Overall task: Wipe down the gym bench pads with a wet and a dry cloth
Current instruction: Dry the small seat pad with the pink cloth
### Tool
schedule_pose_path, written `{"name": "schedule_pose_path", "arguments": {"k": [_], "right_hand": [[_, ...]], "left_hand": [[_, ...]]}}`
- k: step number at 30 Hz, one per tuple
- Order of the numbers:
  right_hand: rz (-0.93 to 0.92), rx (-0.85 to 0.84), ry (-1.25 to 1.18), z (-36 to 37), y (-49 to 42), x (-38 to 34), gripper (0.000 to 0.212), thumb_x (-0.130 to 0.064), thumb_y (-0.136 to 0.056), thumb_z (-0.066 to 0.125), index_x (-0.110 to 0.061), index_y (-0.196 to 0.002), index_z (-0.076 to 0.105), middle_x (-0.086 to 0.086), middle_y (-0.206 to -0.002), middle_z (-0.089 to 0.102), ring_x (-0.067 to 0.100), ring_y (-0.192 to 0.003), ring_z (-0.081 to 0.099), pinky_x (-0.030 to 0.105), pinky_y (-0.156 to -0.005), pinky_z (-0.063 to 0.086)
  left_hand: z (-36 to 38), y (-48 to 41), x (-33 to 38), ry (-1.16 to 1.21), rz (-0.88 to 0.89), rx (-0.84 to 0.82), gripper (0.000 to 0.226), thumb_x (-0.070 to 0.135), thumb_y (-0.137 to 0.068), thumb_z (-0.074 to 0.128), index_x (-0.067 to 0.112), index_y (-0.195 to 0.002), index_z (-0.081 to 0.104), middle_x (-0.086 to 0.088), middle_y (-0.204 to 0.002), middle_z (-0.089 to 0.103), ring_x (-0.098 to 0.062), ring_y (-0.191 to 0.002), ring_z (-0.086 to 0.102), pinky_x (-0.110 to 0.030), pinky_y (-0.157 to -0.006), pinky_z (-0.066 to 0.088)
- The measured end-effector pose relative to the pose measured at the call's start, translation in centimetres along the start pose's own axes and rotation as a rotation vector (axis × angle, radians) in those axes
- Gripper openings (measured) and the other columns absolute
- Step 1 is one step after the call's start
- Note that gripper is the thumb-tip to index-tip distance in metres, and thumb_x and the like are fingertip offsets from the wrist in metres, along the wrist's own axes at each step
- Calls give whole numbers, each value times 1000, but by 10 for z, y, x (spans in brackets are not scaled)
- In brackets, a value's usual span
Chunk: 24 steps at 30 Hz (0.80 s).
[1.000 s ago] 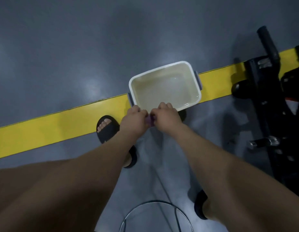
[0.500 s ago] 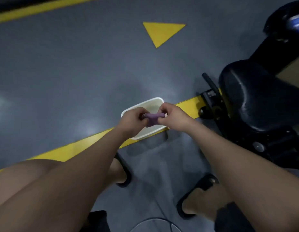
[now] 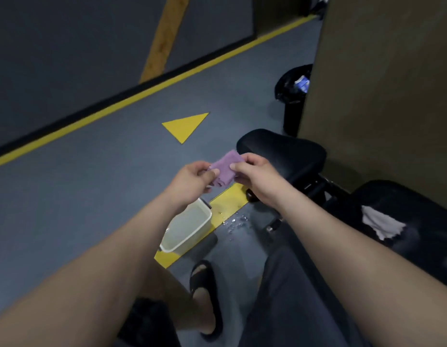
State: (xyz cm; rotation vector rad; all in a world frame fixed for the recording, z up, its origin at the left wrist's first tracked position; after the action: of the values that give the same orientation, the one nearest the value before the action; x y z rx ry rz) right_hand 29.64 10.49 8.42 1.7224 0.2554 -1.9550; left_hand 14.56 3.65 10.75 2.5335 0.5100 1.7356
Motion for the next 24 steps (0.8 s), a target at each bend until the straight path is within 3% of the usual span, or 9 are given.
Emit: {"name": "schedule_pose_path", "arguments": {"k": [3,5,9,13,17,19,21,22,24], "right_hand": [[22,204,-61,-48,7,4,13,-3,-90,60,-15,-85,60,11,-76,58,25,-71,59,40,-71,53],[64,328,29,-87,9,13,11,-10,-86,62,-21,-82,62,12,-77,58,25,-69,59,44,-67,54],[213,424,103,-150,9,38,4,-15,-97,63,-18,-97,62,10,-79,64,26,-66,62,43,-69,59],[266,564,173,-196,-2,53,6,-11,-98,63,-12,-100,68,14,-78,64,26,-64,61,38,-62,59],[197,610,327,-225,-34,58,22,-8,-94,61,-21,-96,79,5,-68,67,21,-61,59,33,-61,53],[121,612,508,-232,-56,55,21,-15,-91,65,-27,-94,82,-8,-69,70,10,-69,61,30,-71,55],[-5,618,806,-233,-75,43,22,-19,-92,66,-33,-95,82,-15,-86,73,-1,-86,58,21,-88,52],[-69,618,928,-233,-84,39,22,-18,-93,65,-33,-97,82,-11,-94,71,1,-91,56,21,-93,51],[-154,602,1076,-229,-96,39,19,-17,-94,65,-28,-93,81,-1,-97,58,14,-90,56,29,-87,54]], "left_hand": [[31,-19,-4,-93,-47,-32,14,20,-99,62,14,-111,64,-10,-102,71,-18,-87,65,-35,-81,54],[51,-37,-9,-129,-63,-37,9,18,-96,58,20,-104,63,-9,-103,72,-19,-85,63,-33,-79,51],[88,-85,-19,-181,-78,-51,10,23,-90,57,26,-83,63,-4,-91,72,-19,-77,61,-27,-68,49],[123,-138,-29,-217,-93,-72,13,24,-94,58,24,-90,70,7,-90,68,-11,-76,60,-25,-72,46],[137,-180,-37,-283,-82,-77,11,24,-94,59,23,-90,69,6,-87,67,-15,-84,64,-27,-75,51],[139,-199,-37,-336,-59,-84,10,24,-90,59,25,-83,66,2,-92,70,-22,-91,67,-33,-84,55],[144,-216,-39,-387,-40,-92,4,28,-84,60,29,-81,63,-1,-102,69,-26,-100,65,-38,-93,54],[148,-221,-38,-441,-24,-112,6,30,-82,61,30,-87,65,-5,-110,67,-29,-108,62,-39,-100,51],[160,-227,-43,-606,-12,-190,30,30,-88,64,29,-118,66,-11,-127,55,-35,-122,51,-36,-109,41]]}}
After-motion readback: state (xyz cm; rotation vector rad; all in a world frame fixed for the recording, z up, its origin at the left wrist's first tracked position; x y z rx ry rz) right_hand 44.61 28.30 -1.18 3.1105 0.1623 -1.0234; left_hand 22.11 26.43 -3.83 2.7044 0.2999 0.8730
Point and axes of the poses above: each hand's wrist, its own y-axis away from the middle knuckle, its own z-axis out of the palm, x = y × z, the point moved 8 cm from there along -y, towards the middle knuckle
